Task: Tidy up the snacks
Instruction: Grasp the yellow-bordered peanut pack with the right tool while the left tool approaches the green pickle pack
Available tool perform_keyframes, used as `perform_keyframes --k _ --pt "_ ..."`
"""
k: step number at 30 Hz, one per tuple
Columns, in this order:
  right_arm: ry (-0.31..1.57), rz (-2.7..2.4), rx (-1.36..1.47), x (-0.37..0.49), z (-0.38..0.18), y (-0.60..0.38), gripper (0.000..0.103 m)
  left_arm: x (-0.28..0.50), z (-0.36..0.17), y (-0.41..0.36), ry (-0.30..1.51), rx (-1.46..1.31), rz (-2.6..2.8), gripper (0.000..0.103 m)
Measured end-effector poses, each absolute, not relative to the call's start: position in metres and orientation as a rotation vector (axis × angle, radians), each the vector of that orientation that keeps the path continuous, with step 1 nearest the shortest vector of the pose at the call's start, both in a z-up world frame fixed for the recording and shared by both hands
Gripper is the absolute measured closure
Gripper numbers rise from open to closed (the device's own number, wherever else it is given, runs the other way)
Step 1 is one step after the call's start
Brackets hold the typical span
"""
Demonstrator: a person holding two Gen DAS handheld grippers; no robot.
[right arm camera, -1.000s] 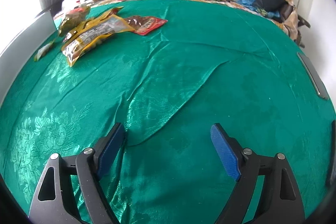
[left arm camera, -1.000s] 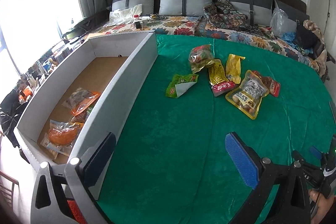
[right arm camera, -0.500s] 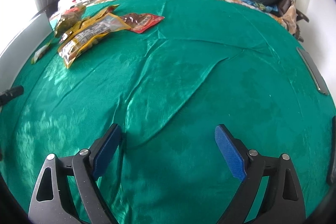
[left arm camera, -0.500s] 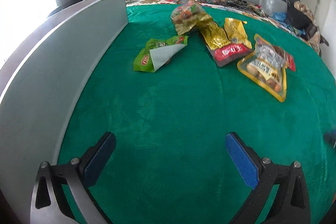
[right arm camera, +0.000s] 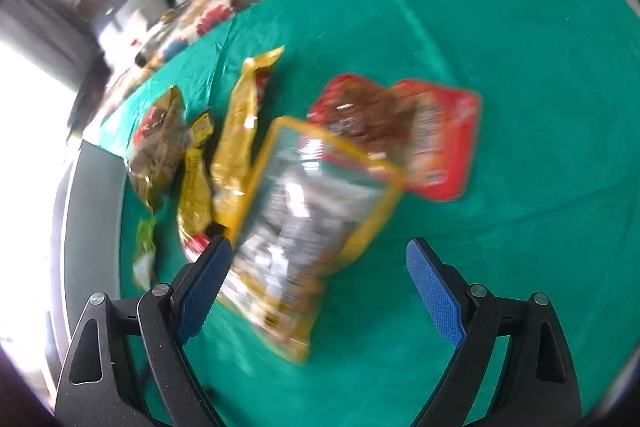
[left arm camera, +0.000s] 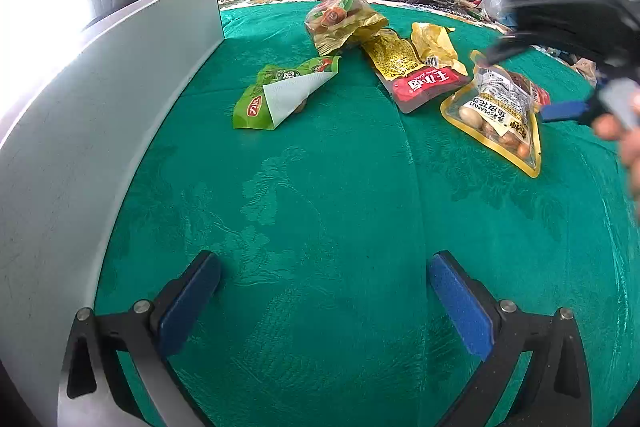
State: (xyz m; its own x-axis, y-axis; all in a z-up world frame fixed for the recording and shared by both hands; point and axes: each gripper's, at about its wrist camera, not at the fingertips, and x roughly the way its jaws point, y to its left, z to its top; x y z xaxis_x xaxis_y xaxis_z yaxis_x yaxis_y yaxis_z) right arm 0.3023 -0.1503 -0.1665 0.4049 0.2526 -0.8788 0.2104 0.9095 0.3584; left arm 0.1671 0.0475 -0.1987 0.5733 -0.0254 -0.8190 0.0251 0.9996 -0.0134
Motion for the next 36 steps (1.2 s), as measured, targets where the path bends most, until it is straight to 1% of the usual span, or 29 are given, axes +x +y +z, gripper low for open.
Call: perform_keyframes --k 3,6,8,9,16,18,21,23,25,30,31,32,33,34,35,36 --pt "1.18 -0.046 0.355 0.31 -0.179 -0.109 0.012 0.167 -0.199 0.048 0.96 0.0 -0.029 0.0" --pt "1.092 -0.114 0.307 0.299 -0.186 -0.102 0.016 0.167 -0.199 0.048 0.96 0.0 -0.03 0.0" --pt "1.056 -0.067 0.274 0.285 -0.185 -0.105 0.026 0.167 -0.197 0.048 0.96 0.0 -0.029 0.0" --pt "1.05 -0.033 0.267 0.277 -0.184 -0.109 0.035 0.167 -0.196 0.048 0.96 0.0 -0.029 0.0" --pt "1.047 0.12 0.16 0.192 -0.18 -0.164 0.035 0.167 -0.196 0.048 0.968 0.007 -0.045 0.0" --pt "1.023 0.141 0.124 0.167 -0.181 -0.176 0.034 0.177 -0.194 0.049 1.017 0.022 -0.087 0.0" --pt "0.981 0.143 0.114 0.131 -0.183 -0.195 0.033 0.203 -0.174 0.058 1.011 -0.025 -0.132 0.001" --pt "0.96 0.141 0.127 0.123 -0.186 -0.202 0.033 0.23 -0.153 0.063 0.961 -0.04 -0.149 0.0" --pt "0.94 0.139 0.149 0.119 -0.189 -0.207 0.032 0.268 -0.146 0.065 0.983 -0.009 -0.16 0.0" --pt "0.883 0.11 0.118 0.119 -0.193 -0.198 0.025 0.323 -0.175 0.073 1.123 0.035 -0.105 0.001" --pt "0.89 0.099 0.085 0.121 -0.192 -0.195 0.023 0.327 -0.184 0.076 1.149 0.037 -0.097 0.004" --pt "0.9 0.088 0.053 0.124 -0.192 -0.19 0.022 0.328 -0.189 0.077 1.152 0.039 -0.098 0.011" --pt "0.905 0.081 0.035 0.126 -0.192 -0.188 0.022 0.325 -0.187 0.077 1.108 0.048 -0.105 0.023" --pt "0.909 0.074 0.021 0.126 -0.192 -0.187 0.022 0.32 -0.183 0.079 1.063 0.046 -0.125 0.04" --pt "0.91 0.071 0.014 0.127 -0.192 -0.187 0.022 0.317 -0.183 0.079 1.064 0.044 -0.126 0.045" --pt "0.912 0.069 0.009 0.127 -0.192 -0.186 0.022 0.31 -0.182 0.078 1.049 0.041 -0.137 0.047"
